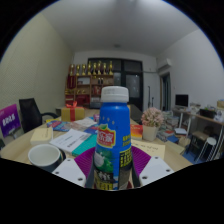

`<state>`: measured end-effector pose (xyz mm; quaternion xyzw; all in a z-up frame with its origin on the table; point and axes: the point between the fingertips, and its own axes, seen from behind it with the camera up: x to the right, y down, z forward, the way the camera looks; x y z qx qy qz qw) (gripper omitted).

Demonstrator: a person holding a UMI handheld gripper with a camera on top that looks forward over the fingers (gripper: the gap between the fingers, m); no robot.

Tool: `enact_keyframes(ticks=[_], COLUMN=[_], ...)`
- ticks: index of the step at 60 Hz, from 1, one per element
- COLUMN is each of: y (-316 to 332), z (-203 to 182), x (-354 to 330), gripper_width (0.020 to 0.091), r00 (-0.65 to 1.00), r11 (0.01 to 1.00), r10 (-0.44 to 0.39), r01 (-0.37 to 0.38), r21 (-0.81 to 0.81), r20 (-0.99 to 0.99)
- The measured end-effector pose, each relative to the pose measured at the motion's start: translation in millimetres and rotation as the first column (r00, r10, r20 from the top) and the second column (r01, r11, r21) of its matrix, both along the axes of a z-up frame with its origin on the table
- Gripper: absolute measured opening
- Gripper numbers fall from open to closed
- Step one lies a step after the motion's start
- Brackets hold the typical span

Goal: Pour water

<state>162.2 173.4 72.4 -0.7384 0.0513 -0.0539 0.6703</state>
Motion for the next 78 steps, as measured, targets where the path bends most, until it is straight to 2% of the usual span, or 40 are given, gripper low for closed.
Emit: enact_keyframes(ticks=[4, 7, 14, 19, 21, 22, 23, 25, 28, 44, 53, 70, 78], y=[-7.6, -4.9, -8.0, -6.3, -7.9, -11.7, -9.1, -11.2, -14.5, -64.6, -121.9, -253.7, -284.8], z=[4.1, -8.4, -5.1, -12.5, -15.6, -10.5, -10.7, -12.9, -14.9, -13.7, 11.3, 56.0, 76.5], x=[2.7, 18.8, 19.3, 3.7, 2.6, 28.2, 1.2, 1.1, 1.4, -6.2, -11.1, -50.1, -55.2], gripper_width=[0.0551, 0.0552, 0.0599, 0.0647, 0.0688, 0.0725, 0.0752, 0.0814, 0.085, 0.0839, 0.0841, 0.0839, 0.0837], r00=[0.999, 0.998, 0.999, 0.999, 0.998, 0.998, 0.997, 0.996, 0.995, 0.996, 0.996, 0.999, 0.996], r11=[1.0, 1.0, 1.0, 0.999, 0.999, 0.998, 0.998, 0.997, 0.997, 0.994, 0.995, 1.0, 0.999], r10=[-0.004, -0.007, 0.003, -0.022, -0.032, -0.03, -0.042, -0.049, -0.057, -0.059, -0.07, 0.0, 0.019], r01=[0.004, 0.006, -0.004, 0.021, 0.03, 0.027, 0.039, 0.045, 0.052, 0.052, 0.067, 0.001, -0.015], r21=[-0.001, -0.007, -0.031, -0.04, -0.045, -0.051, -0.054, -0.055, -0.054, -0.093, -0.075, 0.03, 0.048], r20=[-0.051, -0.065, -0.036, -0.032, -0.045, -0.053, -0.058, -0.074, -0.084, -0.072, -0.047, -0.036, -0.086])
